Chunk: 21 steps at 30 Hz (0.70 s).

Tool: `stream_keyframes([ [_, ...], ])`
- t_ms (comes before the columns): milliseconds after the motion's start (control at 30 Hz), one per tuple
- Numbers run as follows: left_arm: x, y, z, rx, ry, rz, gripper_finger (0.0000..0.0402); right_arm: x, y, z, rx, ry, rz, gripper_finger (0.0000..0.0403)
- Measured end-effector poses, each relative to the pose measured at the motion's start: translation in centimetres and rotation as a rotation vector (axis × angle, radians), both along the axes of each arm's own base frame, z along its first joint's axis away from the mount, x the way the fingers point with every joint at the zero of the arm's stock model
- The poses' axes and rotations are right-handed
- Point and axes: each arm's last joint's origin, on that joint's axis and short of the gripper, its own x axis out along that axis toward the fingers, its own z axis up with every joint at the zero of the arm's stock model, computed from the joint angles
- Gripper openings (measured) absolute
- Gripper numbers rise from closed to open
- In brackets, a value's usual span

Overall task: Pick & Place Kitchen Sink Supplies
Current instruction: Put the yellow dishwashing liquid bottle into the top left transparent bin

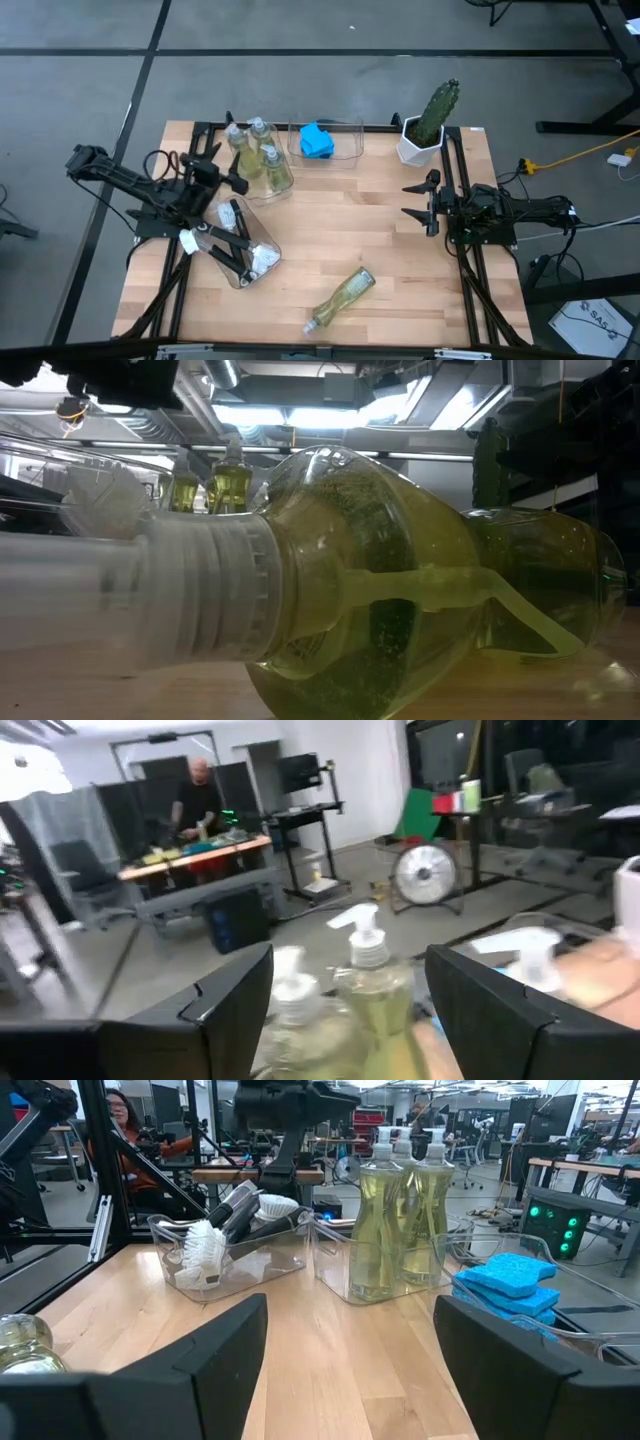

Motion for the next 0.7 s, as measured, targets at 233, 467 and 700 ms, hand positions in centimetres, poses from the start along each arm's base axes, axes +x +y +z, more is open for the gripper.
stream_keyframes([
  [233,0.6,-2.4,0.0,0.021,-0.077,-0.364,0.0257,0.0,0.0,0.0,0.000,0.000,0.000,0.0284],
  [467,2.9,-6.8,0.5,0.006,-0.053,-0.681,0.0250,0.0,0.0,0.0,0.000,0.000,0.000,0.0284],
  [700,7.2,-12.3,3.4,0.026,0.101,-0.785,0.0222,0.0,0.0,0.0,0.000,0.000,0.000,0.0284],
])
